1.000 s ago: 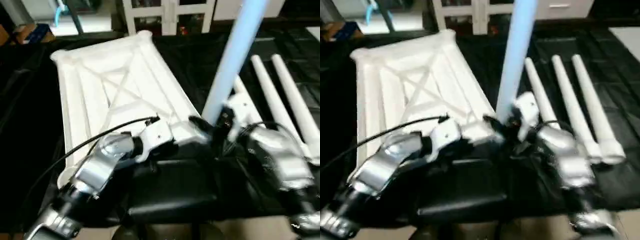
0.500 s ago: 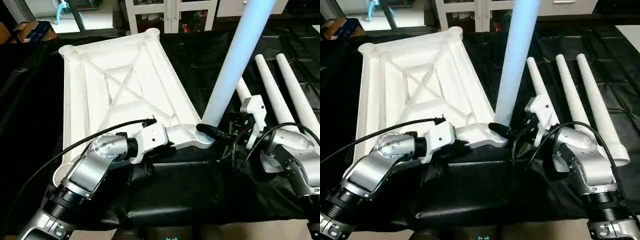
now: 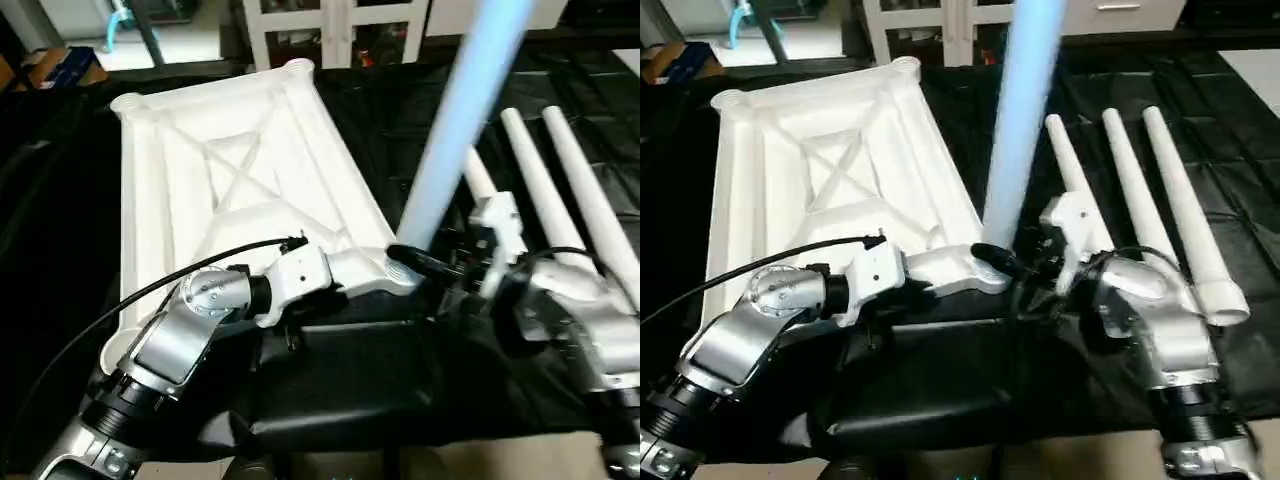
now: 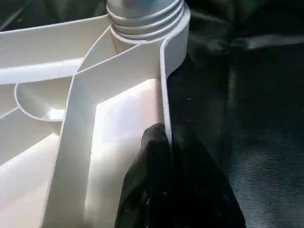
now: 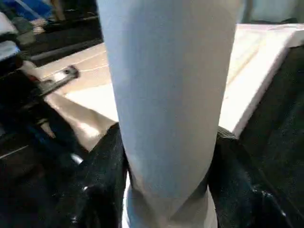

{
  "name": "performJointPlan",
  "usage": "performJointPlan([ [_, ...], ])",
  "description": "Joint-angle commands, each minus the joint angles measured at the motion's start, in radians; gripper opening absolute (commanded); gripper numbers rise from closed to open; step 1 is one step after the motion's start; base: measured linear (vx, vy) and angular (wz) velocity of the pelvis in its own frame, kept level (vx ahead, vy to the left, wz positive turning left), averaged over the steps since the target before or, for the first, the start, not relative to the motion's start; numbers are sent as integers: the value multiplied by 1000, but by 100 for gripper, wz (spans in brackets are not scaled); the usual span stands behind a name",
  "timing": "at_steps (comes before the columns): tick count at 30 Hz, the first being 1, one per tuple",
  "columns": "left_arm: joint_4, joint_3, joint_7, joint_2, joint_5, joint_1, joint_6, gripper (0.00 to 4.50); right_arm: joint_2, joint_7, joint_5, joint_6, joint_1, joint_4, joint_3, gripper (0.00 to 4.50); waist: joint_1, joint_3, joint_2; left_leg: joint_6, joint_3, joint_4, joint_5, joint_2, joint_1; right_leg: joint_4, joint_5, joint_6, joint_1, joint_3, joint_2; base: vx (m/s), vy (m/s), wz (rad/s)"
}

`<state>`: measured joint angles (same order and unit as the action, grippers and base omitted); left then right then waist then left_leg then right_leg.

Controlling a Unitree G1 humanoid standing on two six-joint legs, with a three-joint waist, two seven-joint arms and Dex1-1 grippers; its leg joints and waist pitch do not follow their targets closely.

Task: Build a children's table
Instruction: Rotate leg to tighten

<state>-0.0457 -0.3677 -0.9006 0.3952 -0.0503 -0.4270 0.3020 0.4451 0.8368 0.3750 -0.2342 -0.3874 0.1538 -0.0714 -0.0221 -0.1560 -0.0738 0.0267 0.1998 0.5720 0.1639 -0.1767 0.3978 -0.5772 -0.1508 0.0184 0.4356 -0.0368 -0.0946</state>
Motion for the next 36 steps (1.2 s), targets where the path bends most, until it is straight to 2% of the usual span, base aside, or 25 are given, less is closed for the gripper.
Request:
performJointPlan([
  [1, -19, -83, -32, -3, -23, 43, 33, 0, -14, -161, -74, -35, -17, 87, 10, 196, 1, 66, 14, -84, -22, -68, 216, -39, -16, 63, -289, 220, -55, 24, -42, 0, 0, 0],
  [4, -44, -109, 54, -86, -59, 13, 113, 0, -133, -398, -135, -90, -66, 191, 5, 193, 14, 61, 10, -16, -29, -79, 315, -38, -23, 75, -448, 168, -50, 23, -44, 0, 0, 0],
  [6, -68, -116, 106, -139, -74, -7, 149, 0, -184, -516, -165, -93, -98, 257, 11, 193, 20, 59, 13, 11, -35, -81, 384, -33, -29, 85, -534, 130, -49, 20, -43, -27, 6, -6],
  [7, -126, -112, 219, -255, -91, -52, 212, 0, -281, -713, -188, -51, -167, 398, 43, 193, 30, 51, 10, 34, -37, -83, 423, -32, -32, 91, -573, 123, -36, 18, -41, -54, 12, -12],
  [8, -150, -110, 258, -302, -93, -70, 230, 0, -318, -781, -184, -19, -197, 457, 64, 192, 36, 48, 8, 47, -37, -81, 456, -29, -37, 96, -621, 111, -32, 15, -41, -71, 13, -9],
  [9, -166, -110, 279, -331, -94, -83, 238, 0, -344, -818, -181, 6, -220, 499, 82, 192, 44, 47, 11, 56, -46, -78, 523, -23, -51, 111, -706, 76, -26, 4, -41, -79, 24, -11],
  [11, -180, -117, 282, -355, -96, -99, 233, 0, -373, -831, -176, 45, -259, 562, 93, 191, 54, 44, 8, 48, -59, -87, 577, -25, -43, 118, -700, 44, -40, -13, -42, -70, 31, -15],
  [13, -185, -123, 272, -361, -100, -107, 221, 0, -390, -803, -166, 75, -291, 607, 90, 191, 70, 36, -7, 55, -82, -109, 738, -34, -44, 125, -646, 19, -55, -51, -31, -46, 41, -21],
  [14, -182, -121, 265, -351, -100, -106, 213, 0, -390, -771, -159, 78, -298, 616, 85, 191, 70, 32, -14, 62, -87, -120, 788, -40, -47, 121, -616, 22, -60, -57, -26, 0, 0, 0],
  [15, -168, -111, 237, -304, -99, -94, 193, 0, -372, -703, -159, 83, -291, 588, 79, 191, 69, 27, -12, 69, -89, -141, 869, -51, -48, 98, -525, 38, -69, -62, -17, -54, 1, -1],
  [16, -163, -103, 224, -276, -100, -86, 183, 0, -354, -660, -163, 89, -280, 561, 71, 191, 60, 29, -13, 66, -84, -153, 892, -55, -52, 81, -481, 53, -73, -53, -18, -54, 1, -1],
  [17, -163, -103, 224, -276, -100, -86, 183, 0, -354, -660, -163, 89, -280, 561, 71, 191, 57, 29, -10, 65, -78, -148, 882, -50, -62, 92, -504, 58, -63, -49, -23, 0, 0, 0],
  [18, -160, -87, 211, -241, -107, -74, 162, 0, -328, -611, -174, 113, -264, 524, 62, 191, 58, 30, 5, 58, -69, -114, 810, -25, -87, 138, -631, 48, -34, -48, -40, -16, -59, 4],
  [19, -156, -75, 192, -216, -104, -64, 142, 0, -305, -569, -173, 129, -249, 495, 62, 191, 57, 29, 15, 26, -67, -83, 677, -6, -84, 176, -783, 0, -35, -62, -58, -16, -59, 4],
  [20, -149, -61, 164, -182, -98, -49, 116, 0, -272, -512, -163, 142, -226, 448, 62, 226, 48, 31, 10, 14, -67, -78, 612, -4, -77, 184, -825, -16, -45, -64, -67, 0, 0, 0],
  [21, -137, -51, 127, -141, -86, -32, 67, 0, -234, -449, -143, 146, -196, 388, 66, 247, 37, 34, 11, 0, -73, -84, 524, -11, -54, 177, -822, -25, -66, -56, -79, 0, 0, 0],
  [22, -128, -43, 96, -106, -75, -16, 18, 0, -201, -394, -122, 169, -178, 358, 71, 247, 27, 39, 11, -7, -73, -92, 477, -19, -48, 172, -761, -13, -71, -53, -78, 0, 0, 0],
  [26, -71, -31, -24, -10, -22, 34, -10, 0, -48, -132, -17, 112, -72, 148, 69, 296, 5, 40, 7, -21, -64, -104, 422, -43, -51, 137, -539, 91, -60, -34, -64, 0, 0, 0],
  [27, -70, -31, -35, 2, -18, 38, -17, 0, -17, -88, -4, 100, -54, 115, 71, 304, 2, 38, -2, -22, -60, -108, 405, -46, -47, 127, -466, 124, -64, -31, -57, 0, 0, 0],
  [29, -68, -28, -52, 16, -9, 42, -26, 0, 42, -8, 21, 66, -19, 57, 78, 317, -6, 45, 3, -37, -51, -104, 345, -48, -43, 108, -364, 166, -67, -20, -55, 0, 0, 0],
  [30, -68, -26, -59, 16, -3, 42, -28, 0, 61, 10, 22, 62, -10, 41, 80, 329, -10, 44, 10, -48, -42, -102, 325, -46, -43, 105, -355, 178, -65, -12, -54, 0, 0, 0],
  [32, -69, -26, -64, 17, 2, 42, -33, 0, 71, 21, 20, 61, -4, 32, 82, 350, -11, 46, 10, -53, -32, -96, 319, -45, -48, 100, -384, 190, -53, -1, -55, 55, 15, 9],
  [33, -72, -30, -74, 23, 7, 42, -44, 0, 84, 29, 17, 70, 3, 22, 87, 350, -9, 47, 16, -56, -32, -93, 303, -43, -37, 93, -401, 187, -57, 5, -56, 86, 19, 8],
  [35, -76, -34, -83, 28, 11, 41, -58, 0, 103, 51, 26, 73, 14, -1, 90, 350, -13, 54, 14, -67, -27, -87, 270, -45, -43, 89, -381, 185, -52, 12, -55, 59, 9, 3],
  [36, -80, -39, -86, 25, 13, 37, -64, 0, 111, 58, 35, 70, 17, -15, 91, 350, -13, 54, 3, -71, -21, -84, 263, -45, -50, 88, -343, 194, -47, 14, -49, 66, 1, 11],
])
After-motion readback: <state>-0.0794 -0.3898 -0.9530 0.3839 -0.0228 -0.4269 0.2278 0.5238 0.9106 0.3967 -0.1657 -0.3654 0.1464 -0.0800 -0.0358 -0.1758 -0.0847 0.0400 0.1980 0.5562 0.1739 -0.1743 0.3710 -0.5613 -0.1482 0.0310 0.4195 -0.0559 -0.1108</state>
